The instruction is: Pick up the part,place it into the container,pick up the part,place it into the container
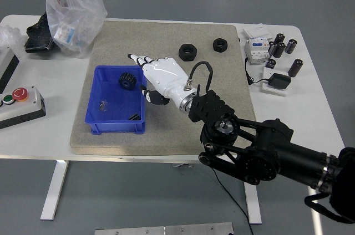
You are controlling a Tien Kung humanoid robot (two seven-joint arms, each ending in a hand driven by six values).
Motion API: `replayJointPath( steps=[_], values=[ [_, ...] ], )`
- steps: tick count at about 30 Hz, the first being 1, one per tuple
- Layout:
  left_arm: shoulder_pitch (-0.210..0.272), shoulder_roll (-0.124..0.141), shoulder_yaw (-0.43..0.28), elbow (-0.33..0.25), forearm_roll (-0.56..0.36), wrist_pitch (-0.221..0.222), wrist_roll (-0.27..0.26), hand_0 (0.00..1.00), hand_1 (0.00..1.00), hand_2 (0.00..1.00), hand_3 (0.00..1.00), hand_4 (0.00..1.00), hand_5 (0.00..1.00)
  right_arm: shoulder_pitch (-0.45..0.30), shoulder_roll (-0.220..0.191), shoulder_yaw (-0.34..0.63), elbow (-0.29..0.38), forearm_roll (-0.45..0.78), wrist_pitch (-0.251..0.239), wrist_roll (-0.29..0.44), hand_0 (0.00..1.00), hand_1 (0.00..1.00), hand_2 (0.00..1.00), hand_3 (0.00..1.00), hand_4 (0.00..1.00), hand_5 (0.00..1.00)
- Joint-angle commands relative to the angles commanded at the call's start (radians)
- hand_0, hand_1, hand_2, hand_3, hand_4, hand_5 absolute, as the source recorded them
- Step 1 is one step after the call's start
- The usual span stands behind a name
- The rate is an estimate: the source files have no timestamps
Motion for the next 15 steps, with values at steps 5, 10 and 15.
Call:
replayJointPath(
  steps=[5,10,15],
  values=[
    [0.0,-0.002,0.001,0.0,0.0,0.0,-0.001,0.678,0.625,0.593,0.624,0.627,0.236,-0.043,-0.044,0.12,-0.036,0.103,-0.062,0.058,0.225,0.491,0.918,0.998,0.556,0.165],
    [0.003,-0.002,-0.004,0.0,0.005,0.0,0.0,0.678,0.625,0.593,0.624,0.627,0.237,-0.131,-0.098,0.28,-0.087,0.224,-0.103,0.156,0.226,0.49,0.861,0.942,0.576,0.188],
    [0.008,0.0,-0.012,0.0,0.014,0.0,0.001,0.677,0.624,0.593,0.625,0.628,0.236,-0.234,-0.124,0.44,-0.118,0.378,-0.156,0.294,0.469,0.627,0.764,0.807,0.683,0.218]
  ],
)
